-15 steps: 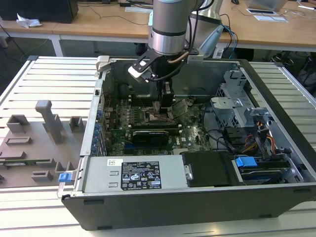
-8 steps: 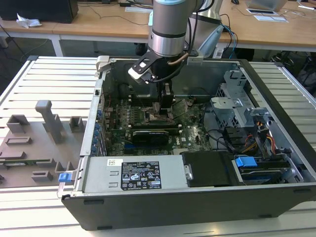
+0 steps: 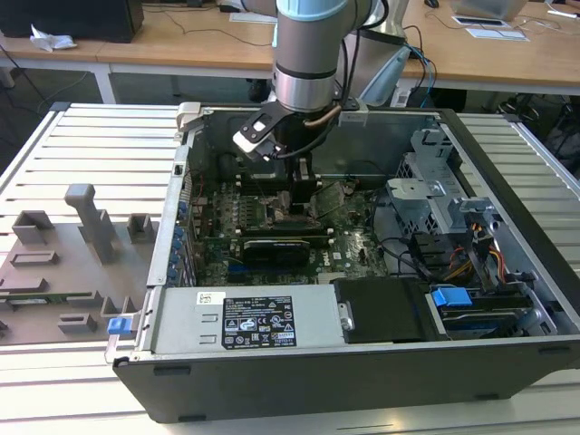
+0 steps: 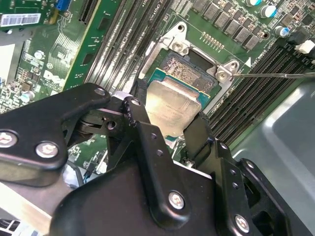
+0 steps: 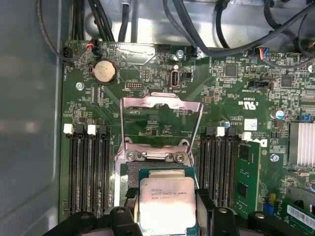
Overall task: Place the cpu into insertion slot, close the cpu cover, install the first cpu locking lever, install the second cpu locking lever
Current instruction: 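Place the cpu into insertion slot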
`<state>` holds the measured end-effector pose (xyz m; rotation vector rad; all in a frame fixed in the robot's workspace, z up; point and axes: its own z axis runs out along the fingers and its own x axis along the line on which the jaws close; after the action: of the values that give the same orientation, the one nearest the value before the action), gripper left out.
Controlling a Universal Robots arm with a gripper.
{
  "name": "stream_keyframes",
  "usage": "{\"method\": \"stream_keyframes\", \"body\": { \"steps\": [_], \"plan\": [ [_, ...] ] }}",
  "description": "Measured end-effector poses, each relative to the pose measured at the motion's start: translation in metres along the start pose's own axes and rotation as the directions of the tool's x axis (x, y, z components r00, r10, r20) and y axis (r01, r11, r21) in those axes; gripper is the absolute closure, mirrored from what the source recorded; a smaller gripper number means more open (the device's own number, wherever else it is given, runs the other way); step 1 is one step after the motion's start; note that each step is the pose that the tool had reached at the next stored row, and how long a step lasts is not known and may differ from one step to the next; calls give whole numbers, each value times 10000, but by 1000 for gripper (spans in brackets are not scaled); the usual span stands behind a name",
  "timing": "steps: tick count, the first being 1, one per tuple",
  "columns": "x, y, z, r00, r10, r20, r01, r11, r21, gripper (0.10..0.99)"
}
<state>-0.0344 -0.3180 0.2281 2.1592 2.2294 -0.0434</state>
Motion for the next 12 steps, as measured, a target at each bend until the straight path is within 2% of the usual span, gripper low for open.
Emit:
{"method": "stream_keyframes", "body": {
  "steps": [2,6,12],
  "plan": [
    [3,-7,15,10000,0,-23,0,10000,0,541],
    [42,-13,46,9999,2,-128,-2,10000,-6,541],
    [48,-47,137,9998,158,-130,-158,9999,3,541]
  ]
}}
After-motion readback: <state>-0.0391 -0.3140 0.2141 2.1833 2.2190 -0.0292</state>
